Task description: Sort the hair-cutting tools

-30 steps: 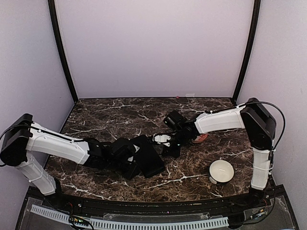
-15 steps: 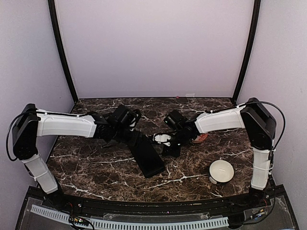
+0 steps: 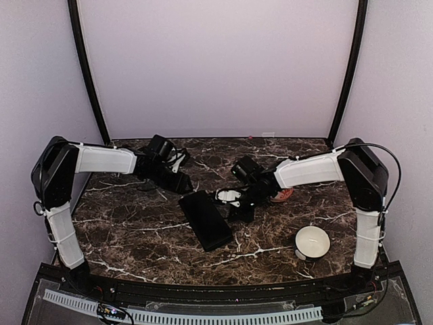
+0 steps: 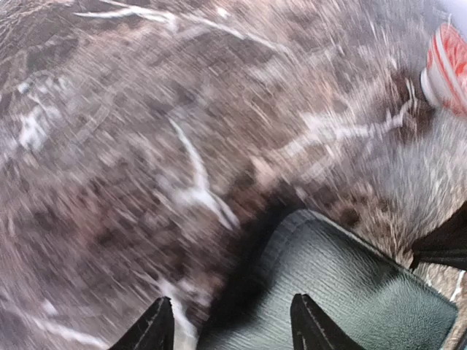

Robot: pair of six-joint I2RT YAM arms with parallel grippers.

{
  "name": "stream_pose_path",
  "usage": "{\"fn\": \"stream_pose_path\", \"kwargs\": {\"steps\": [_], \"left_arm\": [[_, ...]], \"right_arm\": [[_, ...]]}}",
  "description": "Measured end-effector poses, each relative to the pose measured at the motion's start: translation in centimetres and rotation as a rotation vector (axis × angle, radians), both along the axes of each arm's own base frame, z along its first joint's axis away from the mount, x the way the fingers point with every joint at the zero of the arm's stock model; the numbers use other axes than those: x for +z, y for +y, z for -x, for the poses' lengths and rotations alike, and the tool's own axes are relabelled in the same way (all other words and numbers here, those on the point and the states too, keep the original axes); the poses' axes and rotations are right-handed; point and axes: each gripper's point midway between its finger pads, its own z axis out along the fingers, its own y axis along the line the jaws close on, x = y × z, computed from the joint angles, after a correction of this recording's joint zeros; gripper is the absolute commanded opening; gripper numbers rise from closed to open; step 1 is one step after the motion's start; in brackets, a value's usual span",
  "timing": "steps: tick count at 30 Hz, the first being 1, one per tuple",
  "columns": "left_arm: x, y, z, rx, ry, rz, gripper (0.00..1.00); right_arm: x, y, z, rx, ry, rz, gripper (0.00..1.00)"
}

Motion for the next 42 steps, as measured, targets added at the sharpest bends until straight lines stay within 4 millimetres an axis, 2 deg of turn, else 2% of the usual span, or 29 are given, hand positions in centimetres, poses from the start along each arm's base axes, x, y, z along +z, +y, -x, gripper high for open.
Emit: {"fn": "stream_pose_path", "kwargs": {"steps": [3,5,10,16,21,25,30,33,42], "left_arm": [[-0.1,0.6,-2.1,-0.025,0.038,0.092,0.56],[-0.7,0.7,-2.6,-0.048,0.06,0.117,0.56],[-2.1,-1.4,-2.0,-0.155,0.114,0.151,0.5],[-1.7,-2.9,-1.8,-0.229,0.14,0.208,0.37],[-2.1,-3.5,-1.6,-0.255,0.168,0.241,0.3],[-1.9,-3.8,-1.2,-0.27,0.183,0.268,0.19],[-1.8,-3.9,-1.1,-0.282,0.19,0.282,0.1],[-1.6,-3.9,-1.1,-0.283,0.19,0.288,0.0],[-1.5,-3.7,-1.4,-0.28,0.19,0.294,0.0]], "right_arm": [[-0.1,0.1,0.1,0.003,0.007,-0.002,0.0],[-0.1,0.1,0.1,0.004,0.009,-0.004,0.0],[-0.1,0.2,0.1,0.006,0.011,-0.006,0.0],[-0.2,0.3,0.1,0.007,0.013,-0.006,0.0],[-0.3,0.4,0.1,0.007,0.017,-0.007,0.0],[-0.3,0.4,0.0,0.008,0.017,-0.007,0.0],[-0.4,0.4,0.0,0.008,0.018,-0.006,0.0],[-0.4,0.4,0.0,0.007,0.019,-0.005,0.0],[-0.4,0.2,0.1,0.01,0.012,-0.001,0.0]]}}
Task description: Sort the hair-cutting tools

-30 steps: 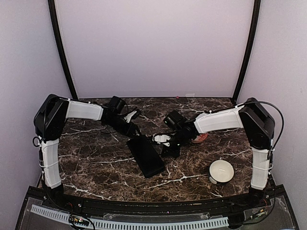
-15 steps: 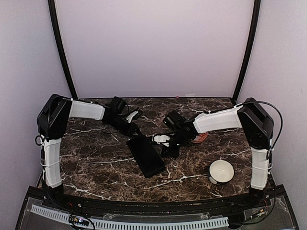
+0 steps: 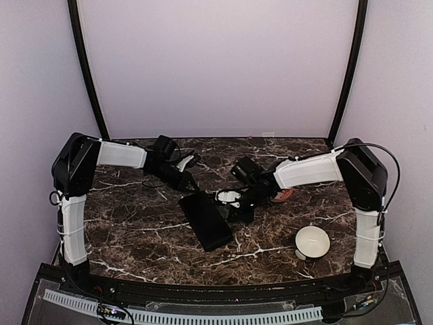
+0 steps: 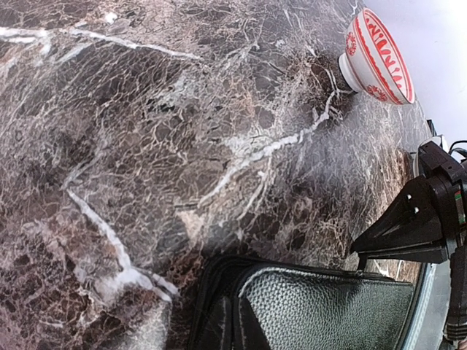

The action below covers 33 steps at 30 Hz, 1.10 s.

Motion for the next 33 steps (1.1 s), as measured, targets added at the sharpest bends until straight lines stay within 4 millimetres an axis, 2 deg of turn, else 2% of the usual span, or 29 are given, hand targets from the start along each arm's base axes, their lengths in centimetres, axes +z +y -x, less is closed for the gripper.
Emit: {"fn": "stream_pose_path", "kwargs": {"steps": [3,7,9,12,17,22,26,33], "left_arm": [[0.0,0.0,0.0,0.001,-0.001,-0.003,0.0],[-0.1,0.1,0.1,0.003,0.005,-0.011,0.34],[-0.3,0.1,0.4,0.002,0.015,-0.021,0.42],[-0.4,0.0,0.8,-0.004,0.033,-0.021,0.46],[-0.1,-0.3,1.4,-0.022,0.057,0.004,0.38],[-0.3,-0.4,1.8,-0.03,0.078,0.02,0.2],[-0.4,-0.5,2.0,-0.038,0.102,0.042,0.01],[0.3,-0.8,2.0,-0.052,0.11,0.081,0.0]], "right_arm": [[0.2,-0.5,0.3,0.005,-0.012,0.002,0.0],[0.9,-1.1,0.5,0.004,-0.032,0.003,0.0],[1.1,-1.3,0.6,0.002,-0.037,0.008,0.0],[1.0,-1.5,0.5,0.0,-0.038,0.013,0.0],[1.0,-1.4,0.5,-0.001,-0.038,0.014,0.0],[1.0,-1.4,0.5,-0.001,-0.036,0.018,0.0],[0.5,-1.6,0.6,-0.001,-0.025,0.03,0.0],[0.3,-1.8,0.6,-0.004,-0.02,0.039,0.0]]}}
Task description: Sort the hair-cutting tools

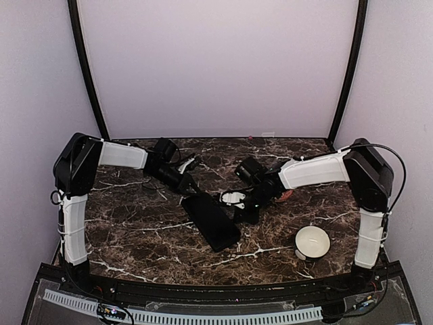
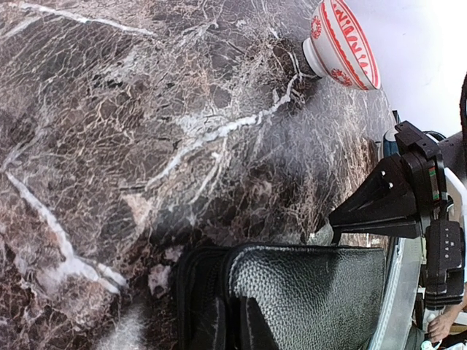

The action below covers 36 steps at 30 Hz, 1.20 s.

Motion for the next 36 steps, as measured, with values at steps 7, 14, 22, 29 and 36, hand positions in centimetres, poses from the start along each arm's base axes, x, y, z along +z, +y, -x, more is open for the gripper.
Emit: {"fn": "stream_pose_path", "kwargs": {"steps": [7,14,22,29,36], "left_arm": [[0.0,0.0,0.0,0.0,-0.001,-0.001,0.0],[0.0,-0.1,0.1,-0.004,0.001,0.002,0.0],[-0.9,0.1,0.6,0.015,0.024,-0.003,0.0],[-0.7,0.8,1.1,0.05,0.022,0.016,0.0],[-0.7,1.4,1.3,0.079,0.031,0.013,0.0]], "right_arm": [[-0.1,-1.1,-0.5,-0.019,0.015,-0.005,0.0],[0.0,-2.5,-0.6,-0.029,0.016,-0.024,0.0],[0.1,-3.7,-0.5,-0.043,0.002,-0.044,0.0],[0.1,-4.5,-0.6,-0.045,-0.004,-0.043,0.0],[0.0,-5.9,-0.5,-0.06,0.001,-0.04,0.0]]}}
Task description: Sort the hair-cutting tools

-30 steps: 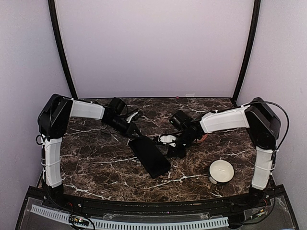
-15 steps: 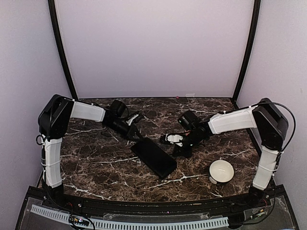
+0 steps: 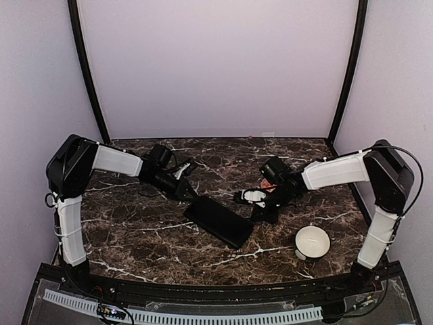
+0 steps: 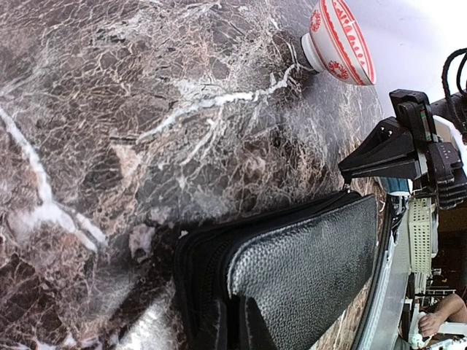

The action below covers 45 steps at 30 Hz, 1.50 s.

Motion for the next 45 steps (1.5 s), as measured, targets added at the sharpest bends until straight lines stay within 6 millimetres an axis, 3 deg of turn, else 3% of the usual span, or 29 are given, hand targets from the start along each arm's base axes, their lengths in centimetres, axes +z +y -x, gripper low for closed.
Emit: {"fn": "stream_pose_path", "kwargs": {"steps": [9,15,20,26,31,34,36,38,41,45], "left_arm": [[-0.2,0.2,-0.1,0.018,0.014,-0.004,0.0],[-0.2,0.5,0.2,0.048,0.016,0.011,0.0],[0.5,2.2,2.3,0.127,0.002,0.008,0.0],[1.9,4.0,5.9,0.19,-0.006,-0.03,0.0],[2.0,4.8,8.9,0.213,0.015,-0.132,0.18],[1.7,6.0,11.5,0.214,0.058,-0.217,0.34],[2.5,7.0,12.1,0.232,0.05,-0.264,0.45],[4.1,7.6,11.5,0.255,0.003,-0.282,0.54],[6.9,7.3,9.4,0.275,-0.096,-0.275,0.57],[8.8,4.7,5.2,0.255,-0.172,-0.261,0.57]], "right_arm": [[0.3,-3.3,0.6,-0.049,0.014,0.012,0.0],[0.8,-3.6,1.2,-0.072,0.03,0.002,0.0],[1.5,-3.6,0.6,-0.12,0.043,0.002,0.0],[3.9,-2.0,-2.4,-0.157,0.002,-0.015,0.0],[3.6,0.2,-5.7,-0.165,0.01,-0.012,0.0],[2.2,1.1,-6.7,-0.161,0.04,0.007,0.0],[1.1,1.6,-7.0,-0.154,0.062,0.016,0.0],[0.5,1.9,-7.1,-0.15,0.077,0.026,0.0],[0.3,2.4,-7.2,-0.142,0.081,0.032,0.0],[1.1,3.3,-7.5,-0.132,0.06,0.018,0.0]]}}
